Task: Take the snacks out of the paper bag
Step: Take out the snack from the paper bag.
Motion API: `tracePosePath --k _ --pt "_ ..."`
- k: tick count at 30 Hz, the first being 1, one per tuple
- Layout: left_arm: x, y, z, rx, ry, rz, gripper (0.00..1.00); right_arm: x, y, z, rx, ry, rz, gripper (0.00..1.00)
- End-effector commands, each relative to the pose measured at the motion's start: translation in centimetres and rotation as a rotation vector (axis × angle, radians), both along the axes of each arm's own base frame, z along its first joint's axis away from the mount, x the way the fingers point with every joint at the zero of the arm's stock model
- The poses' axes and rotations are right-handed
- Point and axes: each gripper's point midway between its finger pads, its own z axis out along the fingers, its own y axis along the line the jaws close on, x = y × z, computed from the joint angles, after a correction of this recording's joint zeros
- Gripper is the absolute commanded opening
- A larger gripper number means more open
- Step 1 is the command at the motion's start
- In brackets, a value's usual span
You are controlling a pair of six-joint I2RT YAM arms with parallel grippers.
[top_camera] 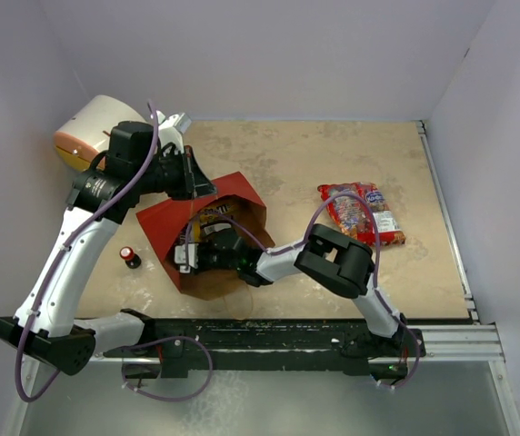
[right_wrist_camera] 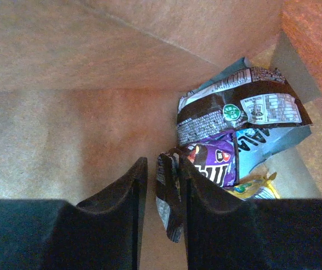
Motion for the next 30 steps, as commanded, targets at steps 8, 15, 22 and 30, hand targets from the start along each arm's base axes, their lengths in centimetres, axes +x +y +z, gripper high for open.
tracePosePath --k 8,15,22,30 --pt "-0.7 0.3 1.9 -0.026 -0.082 0.001 0.0 0.2 0.3 3.6 0.06 0.042 -0.016 0.0" --pt "-0.6 0.7 2.0 -0.012 -0.101 0.017 0.0 -1.8 -3.8 8.9 0.08 0.043 -0.016 0.0" --pt "-0.5 0.7 1.6 -0.022 -0.1 0.023 0.0 -6.4 -8.9 10.3 0.056 0.197 0.037 0.0" --pt "-0.3 0.1 0.8 -0.046 -0.075 0.018 0.0 -7.5 -15.4 18.7 0.173 0.239 -0.102 0.0"
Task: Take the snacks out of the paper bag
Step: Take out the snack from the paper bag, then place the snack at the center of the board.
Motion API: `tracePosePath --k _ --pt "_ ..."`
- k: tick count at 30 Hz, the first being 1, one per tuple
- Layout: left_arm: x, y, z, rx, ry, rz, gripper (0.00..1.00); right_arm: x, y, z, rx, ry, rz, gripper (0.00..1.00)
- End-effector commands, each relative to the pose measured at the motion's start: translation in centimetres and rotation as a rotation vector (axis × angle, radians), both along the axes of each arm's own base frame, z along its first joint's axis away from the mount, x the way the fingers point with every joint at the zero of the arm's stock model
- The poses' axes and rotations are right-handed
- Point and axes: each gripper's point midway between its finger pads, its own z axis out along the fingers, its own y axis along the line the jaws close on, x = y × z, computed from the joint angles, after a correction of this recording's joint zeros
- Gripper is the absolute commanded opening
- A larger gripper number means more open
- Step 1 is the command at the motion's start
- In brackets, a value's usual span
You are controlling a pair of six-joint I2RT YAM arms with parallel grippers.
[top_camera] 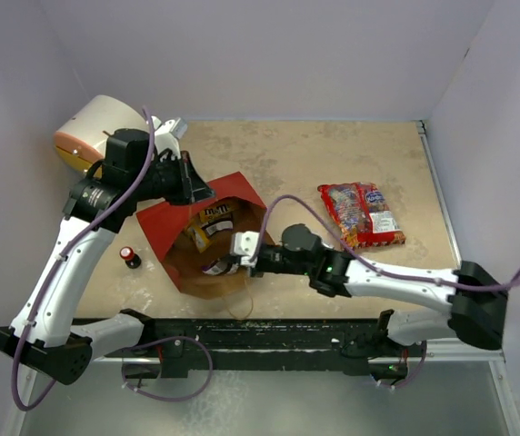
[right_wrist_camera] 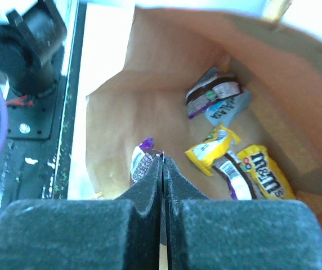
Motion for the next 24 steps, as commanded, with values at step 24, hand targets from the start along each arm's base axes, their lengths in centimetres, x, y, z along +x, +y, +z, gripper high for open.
tracePosePath --k 24 --pt "0.9 -0.4 0.7 -0.024 -0.045 0.009 0.0 9.0 -24.7 10.6 0.26 0.011 -1.278 0.0"
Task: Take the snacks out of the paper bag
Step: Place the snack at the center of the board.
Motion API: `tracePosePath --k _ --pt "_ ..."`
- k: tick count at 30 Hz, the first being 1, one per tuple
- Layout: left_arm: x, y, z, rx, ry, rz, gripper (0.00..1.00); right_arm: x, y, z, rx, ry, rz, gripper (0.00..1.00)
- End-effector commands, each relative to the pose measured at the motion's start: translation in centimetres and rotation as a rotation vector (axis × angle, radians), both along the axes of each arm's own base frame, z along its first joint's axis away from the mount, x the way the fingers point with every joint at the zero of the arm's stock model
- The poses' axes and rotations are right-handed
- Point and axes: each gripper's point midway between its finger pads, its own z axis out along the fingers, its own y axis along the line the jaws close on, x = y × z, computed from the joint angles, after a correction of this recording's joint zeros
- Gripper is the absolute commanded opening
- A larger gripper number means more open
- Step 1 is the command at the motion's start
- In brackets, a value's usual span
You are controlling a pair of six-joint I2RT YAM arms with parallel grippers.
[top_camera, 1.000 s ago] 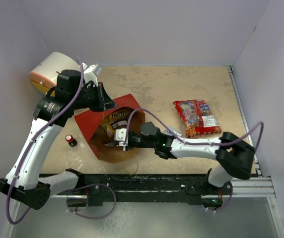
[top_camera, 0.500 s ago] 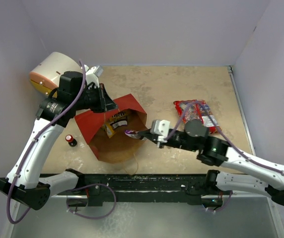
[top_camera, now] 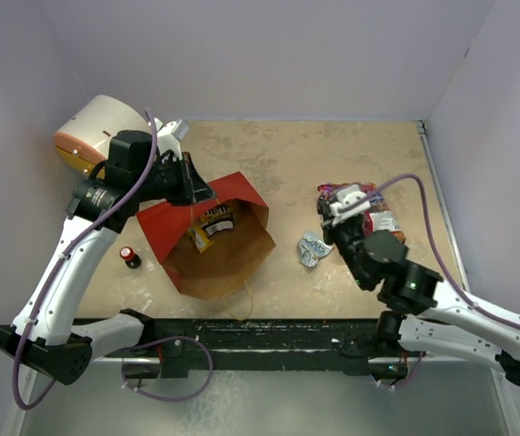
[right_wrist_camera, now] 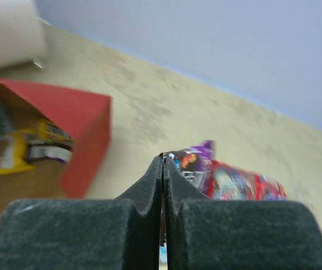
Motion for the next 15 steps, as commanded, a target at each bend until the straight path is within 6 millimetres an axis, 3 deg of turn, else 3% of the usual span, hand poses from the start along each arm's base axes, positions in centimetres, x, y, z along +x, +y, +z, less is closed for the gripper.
tracePosePath --k 1,6,9,12,15 --pt "0.5 -0.2 1.5 -0.019 -0.048 0.0 0.0 2.8 -2.7 -3.7 0.006 0.086 -0.289 0.0" --pt "0.7 -0.4 1.4 -0.027 -0.038 0.0 0.0 6.3 -3.6 -10.1 -0.116 0.251 -0.336 0.0" --pt "0.6 -0.4 1.5 -0.027 -0.039 -0.003 0.0 7.4 -3.5 -13.3 -0.266 0.305 -0.321 0.0" --pt "0.5 -0.4 1.2 -0.024 -0.031 -0.004 0.0 8.1 -4.1 -15.8 -0.409 0.335 -0.336 0.0" --pt "0.4 -0.4 1.3 -0.027 -0.031 -0.005 0.0 8.8 -4.7 -16.9 -0.471 0.342 -0.34 0.0"
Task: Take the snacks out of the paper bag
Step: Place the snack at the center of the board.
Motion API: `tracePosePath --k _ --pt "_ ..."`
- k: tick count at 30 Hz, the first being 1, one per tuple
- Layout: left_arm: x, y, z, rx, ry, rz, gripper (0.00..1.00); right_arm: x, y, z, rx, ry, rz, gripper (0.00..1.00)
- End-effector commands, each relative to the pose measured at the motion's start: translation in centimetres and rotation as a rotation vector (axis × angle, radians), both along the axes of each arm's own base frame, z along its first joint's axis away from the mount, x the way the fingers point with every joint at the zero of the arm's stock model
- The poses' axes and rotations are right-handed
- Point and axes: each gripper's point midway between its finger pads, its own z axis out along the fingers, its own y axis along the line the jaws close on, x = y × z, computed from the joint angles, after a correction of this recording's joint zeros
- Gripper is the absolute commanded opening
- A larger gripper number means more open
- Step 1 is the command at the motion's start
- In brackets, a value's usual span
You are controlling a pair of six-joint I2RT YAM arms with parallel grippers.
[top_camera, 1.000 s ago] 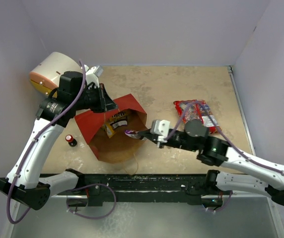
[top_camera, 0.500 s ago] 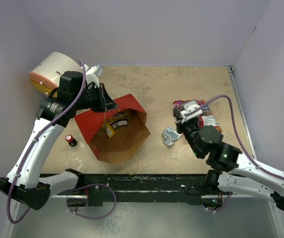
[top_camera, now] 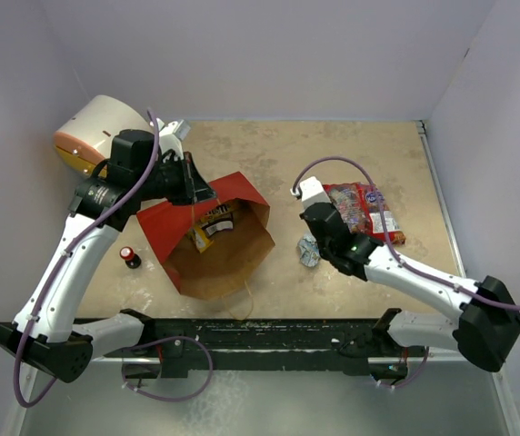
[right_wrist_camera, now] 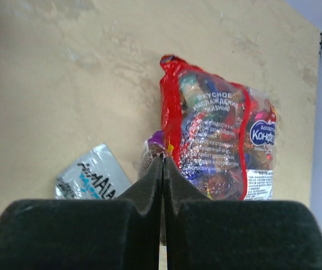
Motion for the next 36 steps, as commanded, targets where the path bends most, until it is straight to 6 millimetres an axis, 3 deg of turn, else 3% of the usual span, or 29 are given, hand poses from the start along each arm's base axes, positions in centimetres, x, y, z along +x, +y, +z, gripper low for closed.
tracePosePath --k 1,5,10,13,15,19,22,25,28,32,36 --pt "0.2 -0.3 1.6 -0.032 -0.043 -0.006 0.0 0.9 -0.8 -0.6 -0.077 -0.001 0.021 0.0" --pt "0.2 -0.4 1.6 -0.034 -0.042 -0.01 0.0 1.1 -0.4 -0.7 -0.125 0.01 0.087 0.0" --pt "0.2 -0.4 1.6 -0.034 -0.045 -0.009 0.0 -0.6 4.0 -4.2 -0.106 0.164 0.375 0.0" --pt "0.2 -0.3 1.8 -0.03 -0.051 -0.008 0.0 -2.7 6.8 -6.2 -0.026 0.336 0.5 0.0" --pt "0.2 -0.2 1.8 -0.026 -0.052 -0.005 0.0 -4.1 8.2 -6.5 0.035 0.403 0.564 0.12" --pt "0.1 -0.2 1.7 -0.025 -0.053 -0.004 0.0 -4.2 8.9 -2.7 0.165 0.325 0.529 0.43" --pt "0.2 -0.2 1.7 -0.025 -0.052 -0.004 0.0 -2.1 6.6 1.6 0.191 0.142 0.382 0.61" --pt "0.3 -0.3 1.7 -0.026 -0.052 -0.006 0.0 -1.5 5.5 4.2 0.216 0.025 0.338 0.65" --pt "0.4 -0.3 1.8 -0.027 -0.051 -0.008 0.0 -1.7 5.9 4.9 0.225 -0.015 0.382 0.66" --pt "0.5 -0.3 1.9 -0.027 -0.056 -0.004 0.0 -4.9 9.5 6.6 0.268 -0.046 0.67 0.69" --pt "0.4 -0.3 1.8 -0.028 -0.051 -0.007 0.0 -9.9 13.2 9.4 0.217 -0.237 1.019 0.69"
